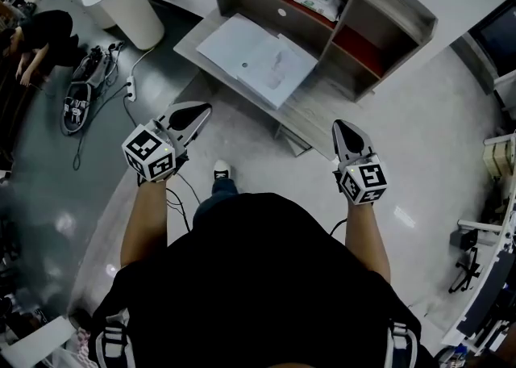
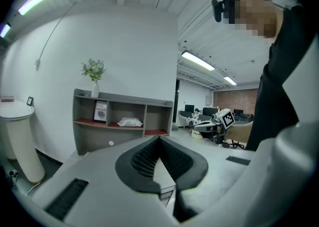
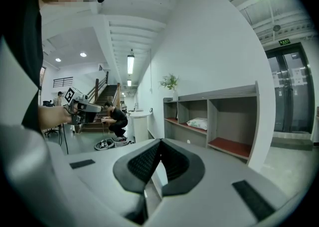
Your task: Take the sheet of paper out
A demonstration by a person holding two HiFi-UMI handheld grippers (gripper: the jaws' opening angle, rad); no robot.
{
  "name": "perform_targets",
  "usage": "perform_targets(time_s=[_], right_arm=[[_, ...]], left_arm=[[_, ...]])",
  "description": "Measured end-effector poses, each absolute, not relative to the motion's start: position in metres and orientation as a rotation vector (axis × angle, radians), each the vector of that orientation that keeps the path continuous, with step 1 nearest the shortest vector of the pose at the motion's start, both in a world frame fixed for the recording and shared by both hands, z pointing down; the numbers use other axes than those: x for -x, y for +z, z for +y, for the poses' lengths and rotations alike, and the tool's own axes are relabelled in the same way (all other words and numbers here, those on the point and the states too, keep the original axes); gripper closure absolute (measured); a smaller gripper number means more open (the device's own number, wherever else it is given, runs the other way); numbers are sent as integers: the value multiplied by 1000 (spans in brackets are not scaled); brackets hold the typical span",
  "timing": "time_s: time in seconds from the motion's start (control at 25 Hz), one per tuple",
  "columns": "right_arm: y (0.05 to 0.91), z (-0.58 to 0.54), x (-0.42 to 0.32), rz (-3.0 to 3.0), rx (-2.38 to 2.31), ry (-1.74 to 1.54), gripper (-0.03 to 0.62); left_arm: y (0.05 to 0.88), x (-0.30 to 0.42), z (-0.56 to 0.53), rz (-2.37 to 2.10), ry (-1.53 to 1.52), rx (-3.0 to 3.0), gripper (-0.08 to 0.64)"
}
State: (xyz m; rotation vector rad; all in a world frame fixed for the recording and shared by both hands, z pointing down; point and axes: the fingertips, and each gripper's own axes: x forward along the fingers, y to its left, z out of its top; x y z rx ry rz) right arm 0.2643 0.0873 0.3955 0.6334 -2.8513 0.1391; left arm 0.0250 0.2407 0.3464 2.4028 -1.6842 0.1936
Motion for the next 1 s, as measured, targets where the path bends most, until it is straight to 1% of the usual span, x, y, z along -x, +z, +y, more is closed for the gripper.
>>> perform_targets(time_s=[0.28, 0.64, 1.0], right_arm=[[400, 82, -241, -2827, -688, 177, 580], [397, 68, -190, -2805, -761, 229, 580], [405, 54, -152, -2775, -821, 277, 580]], left_arm=[[352, 2, 229, -1631, 195, -2438, 538], [356, 63, 206, -1577, 192, -2455, 539], [362, 106, 174, -1498, 196, -2487, 540]])
